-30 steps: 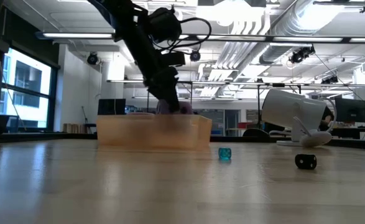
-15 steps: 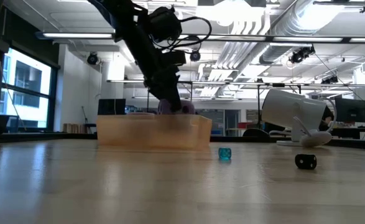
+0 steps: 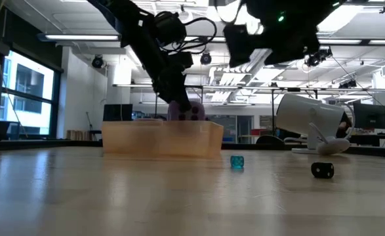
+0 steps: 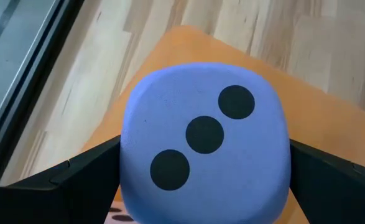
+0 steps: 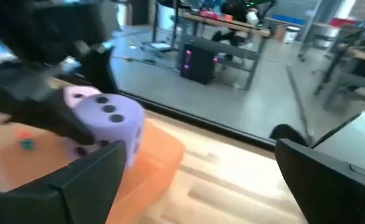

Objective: Pick & Place Dice
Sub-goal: Put the large purple die into the orange bin

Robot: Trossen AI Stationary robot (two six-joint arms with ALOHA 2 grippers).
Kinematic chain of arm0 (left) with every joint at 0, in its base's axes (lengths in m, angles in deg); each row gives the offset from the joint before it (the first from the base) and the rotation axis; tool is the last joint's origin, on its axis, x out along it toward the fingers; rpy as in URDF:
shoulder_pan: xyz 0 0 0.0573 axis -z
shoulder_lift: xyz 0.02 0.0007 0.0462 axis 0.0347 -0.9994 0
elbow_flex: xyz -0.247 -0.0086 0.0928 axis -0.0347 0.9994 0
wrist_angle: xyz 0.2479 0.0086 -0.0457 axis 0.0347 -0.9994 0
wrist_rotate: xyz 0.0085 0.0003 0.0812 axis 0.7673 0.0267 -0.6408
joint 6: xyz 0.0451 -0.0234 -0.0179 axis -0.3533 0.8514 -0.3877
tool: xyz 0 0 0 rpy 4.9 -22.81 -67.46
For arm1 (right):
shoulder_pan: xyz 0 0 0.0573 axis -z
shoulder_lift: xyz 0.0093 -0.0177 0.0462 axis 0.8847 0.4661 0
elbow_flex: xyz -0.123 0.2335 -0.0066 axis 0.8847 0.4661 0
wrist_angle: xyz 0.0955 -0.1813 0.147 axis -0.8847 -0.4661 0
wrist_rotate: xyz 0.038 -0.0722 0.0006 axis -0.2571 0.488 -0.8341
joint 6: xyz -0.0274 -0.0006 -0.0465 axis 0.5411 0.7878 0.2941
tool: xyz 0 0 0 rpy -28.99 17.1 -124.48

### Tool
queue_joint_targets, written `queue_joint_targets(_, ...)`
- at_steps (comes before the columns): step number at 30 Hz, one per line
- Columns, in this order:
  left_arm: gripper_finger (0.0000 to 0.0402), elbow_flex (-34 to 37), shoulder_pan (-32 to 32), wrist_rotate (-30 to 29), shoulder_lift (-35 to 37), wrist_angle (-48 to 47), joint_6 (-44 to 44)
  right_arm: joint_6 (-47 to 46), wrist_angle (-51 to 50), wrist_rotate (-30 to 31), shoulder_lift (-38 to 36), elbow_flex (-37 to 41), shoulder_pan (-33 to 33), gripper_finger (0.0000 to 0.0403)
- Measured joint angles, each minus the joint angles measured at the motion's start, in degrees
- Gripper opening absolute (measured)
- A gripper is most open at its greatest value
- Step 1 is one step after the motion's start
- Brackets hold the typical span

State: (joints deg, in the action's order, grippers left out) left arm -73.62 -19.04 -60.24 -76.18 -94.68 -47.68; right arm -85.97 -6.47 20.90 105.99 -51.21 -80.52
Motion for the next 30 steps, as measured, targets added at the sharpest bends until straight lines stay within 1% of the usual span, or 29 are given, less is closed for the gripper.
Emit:
queue_joint_targets(2,0.0395,0.00,-0.89,2.35,-0.03,0.98,0.00,6.85,4.98,-2.34,0.00,0.04,2.51,0.0399)
queue_joint_targets(5,0.0395,0.00,-1.84,4.77,-0.03,1.76,-1.08,22.06,14.12,-6.09,0.00,0.28,5.78,0.0399)
queue_joint_targets(7,0.0395,0.00,-2.21,4.80,-0.03,1.71,-1.95,29.79,19.99,-6.31,0.00,1.17,7.10,0.0399)
queue_joint_targets(8,0.0395,0.00,-2.32,4.82,-0.03,1.71,-2.21,32.37,21.36,-6.31,0.00,1.56,7.54,0.0399)
queue_joint_targets(9,0.0395,0.00,-2.45,4.84,-0.03,1.71,-2.33,33.64,21.74,-6.38,0.00,1.79,7.95,0.0399)
queue_joint_targets(12,0.0395,0.00,-2.93,4.96,-0.05,1.71,-2.61,32.74,22.13,-6.67,-0.61,2.77,9.64,0.0399)
queue_joint_targets(14,0.0395,0.00,-3.23,5.49,-0.05,1.84,-3.39,34.78,24.62,-6.69,-0.72,3.39,11.15,0.0399)
queue_joint_targets(16,0.0395,0.00,-3.55,6.39,-0.05,2.50,-3.91,40.36,28.79,-7.77,-0.64,3.99,12.45,0.0399)
queue_joint_targets(20,0.0395,0.00,-4.09,8.01,-0.05,3.78,-4.15,55.41,44.38,-12.94,-0.66,4.89,14.03,0.0399)
queue_joint_targets(23,0.0395,0.00,-4.25,8.04,-0.07,3.91,-4.47,64.72,53.71,-14.63,-0.64,5.09,15.09,0.0399)
queue_joint_targets(26,0.0395,0.00,-4.27,8.01,-0.07,3.90,-4.48,70.76,59.18,-16.56,-0.66,5.07,16.66,0.0399)
queue_joint_targets(30,0.0395,0.00,-4.27,8.04,-0.07,3.90,-4.53,72.33,60.45,-23.90,-0.66,5.07,20.29,0.0399)
